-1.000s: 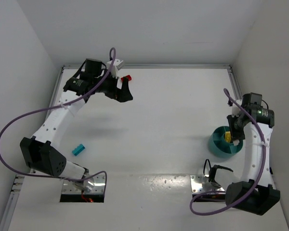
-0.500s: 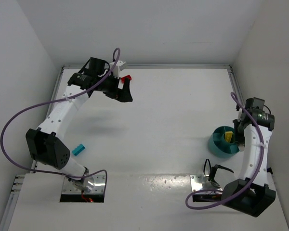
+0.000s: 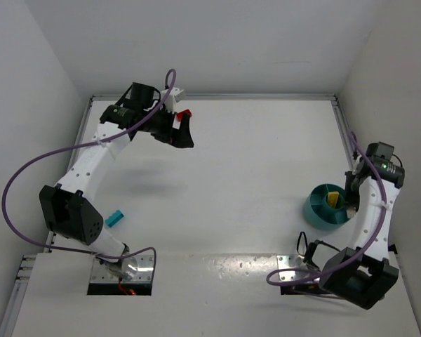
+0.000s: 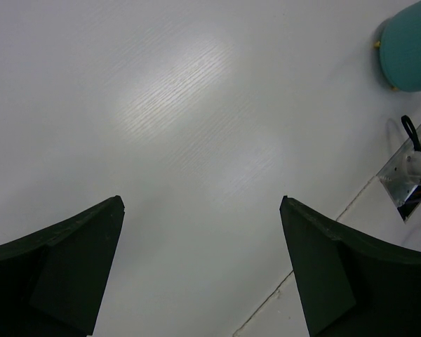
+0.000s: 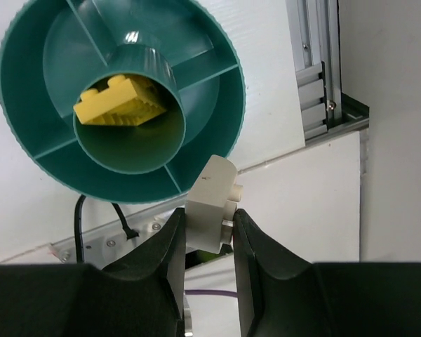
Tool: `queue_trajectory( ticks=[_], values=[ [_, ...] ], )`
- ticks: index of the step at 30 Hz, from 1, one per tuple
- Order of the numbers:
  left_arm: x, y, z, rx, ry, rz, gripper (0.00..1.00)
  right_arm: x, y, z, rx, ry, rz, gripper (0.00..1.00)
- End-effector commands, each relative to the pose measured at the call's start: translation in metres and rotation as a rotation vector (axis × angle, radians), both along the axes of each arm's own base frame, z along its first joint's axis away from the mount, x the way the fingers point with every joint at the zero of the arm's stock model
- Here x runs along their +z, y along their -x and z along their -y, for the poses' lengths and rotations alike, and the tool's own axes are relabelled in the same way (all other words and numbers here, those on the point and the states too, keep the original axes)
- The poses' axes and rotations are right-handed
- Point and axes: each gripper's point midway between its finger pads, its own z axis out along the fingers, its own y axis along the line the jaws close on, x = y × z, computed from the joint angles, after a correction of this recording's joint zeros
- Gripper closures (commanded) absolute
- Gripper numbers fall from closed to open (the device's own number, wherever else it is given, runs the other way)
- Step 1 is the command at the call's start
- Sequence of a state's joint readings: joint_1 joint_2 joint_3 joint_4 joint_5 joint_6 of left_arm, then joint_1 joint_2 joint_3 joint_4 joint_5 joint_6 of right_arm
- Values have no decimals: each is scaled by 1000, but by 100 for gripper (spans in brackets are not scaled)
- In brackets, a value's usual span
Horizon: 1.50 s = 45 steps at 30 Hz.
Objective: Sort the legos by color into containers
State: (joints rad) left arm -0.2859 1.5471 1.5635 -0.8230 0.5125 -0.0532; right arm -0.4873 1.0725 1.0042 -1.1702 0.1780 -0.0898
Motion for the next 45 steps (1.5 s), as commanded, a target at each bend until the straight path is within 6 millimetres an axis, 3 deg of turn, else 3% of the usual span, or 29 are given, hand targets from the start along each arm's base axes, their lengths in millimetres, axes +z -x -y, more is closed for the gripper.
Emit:
queue_trajectory(
  ticks=[1, 15, 18, 24, 32, 34, 37, 38, 39, 40, 42, 45],
  values=[
    [21, -7, -1, -2, 23, 58, 0, 5, -16, 5, -37, -10, 84, 100],
    [22, -9, 0, -2, 23, 59, 0, -8, -15, 9, -59, -153, 62, 99],
    [22, -9, 0, -2, 23, 59, 0, -12, -15, 9, -59, -178, 56, 95],
    [22, -9, 0, -2, 23, 59, 0, -9, -20, 11, -57, -208, 83, 77],
    [22, -9, 0, -2, 23, 59, 0, -2, -25, 14, -38, -211, 103, 37],
    [21, -10, -2, 4, 17, 61, 0, 1, -23, 16, -30, -206, 100, 31],
    [29, -8, -4, 5, 13, 90, 0, 18, -31, 20, 28, -174, 146, 14],
    [29, -11, -10, 24, 6, 92, 0, 26, -32, 19, 54, -163, 165, 2],
    [34, -8, -10, 24, 10, 107, 0, 41, -39, 18, 93, -142, 226, 0],
    [37, -13, -21, 58, 4, 118, 0, 45, -40, 17, 132, -140, 230, 0],
    [27, -15, -33, 98, -7, 91, 0, 59, -46, 7, 192, -164, 280, 0],
    [11, -23, -68, 217, -79, 66, 0, 65, -59, 2, 275, -222, 289, 0]
  ],
)
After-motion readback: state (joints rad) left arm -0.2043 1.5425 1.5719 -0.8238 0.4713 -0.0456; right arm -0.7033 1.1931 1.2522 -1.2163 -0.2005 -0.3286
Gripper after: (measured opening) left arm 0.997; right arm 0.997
